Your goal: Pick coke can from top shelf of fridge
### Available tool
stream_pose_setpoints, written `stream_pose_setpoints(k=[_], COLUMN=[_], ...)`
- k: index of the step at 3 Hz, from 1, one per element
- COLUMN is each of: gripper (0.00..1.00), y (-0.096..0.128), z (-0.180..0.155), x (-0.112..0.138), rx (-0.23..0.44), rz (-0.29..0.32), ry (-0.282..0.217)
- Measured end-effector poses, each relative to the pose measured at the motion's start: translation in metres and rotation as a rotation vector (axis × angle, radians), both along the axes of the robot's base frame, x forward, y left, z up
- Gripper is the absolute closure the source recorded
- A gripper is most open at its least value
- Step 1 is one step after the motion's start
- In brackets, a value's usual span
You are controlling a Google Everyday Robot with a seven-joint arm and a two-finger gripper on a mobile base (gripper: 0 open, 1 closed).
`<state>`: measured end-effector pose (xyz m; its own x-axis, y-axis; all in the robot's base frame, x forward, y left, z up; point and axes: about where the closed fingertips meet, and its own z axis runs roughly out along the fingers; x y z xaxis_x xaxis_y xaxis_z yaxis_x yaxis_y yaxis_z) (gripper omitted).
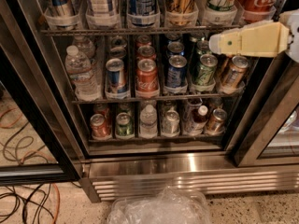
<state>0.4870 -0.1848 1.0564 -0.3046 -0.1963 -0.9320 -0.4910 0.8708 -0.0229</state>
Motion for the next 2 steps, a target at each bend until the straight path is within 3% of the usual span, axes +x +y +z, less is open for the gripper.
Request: stream_pose_setpoints(k=[1, 2], gripper=[0.0, 0.0], y=[0.007, 0.001], z=[0.008, 0.024], x=[0.019, 0.026], rx=[0.085, 0.108], rz=[-0.057, -0.104], ry=[-0.087, -0.138])
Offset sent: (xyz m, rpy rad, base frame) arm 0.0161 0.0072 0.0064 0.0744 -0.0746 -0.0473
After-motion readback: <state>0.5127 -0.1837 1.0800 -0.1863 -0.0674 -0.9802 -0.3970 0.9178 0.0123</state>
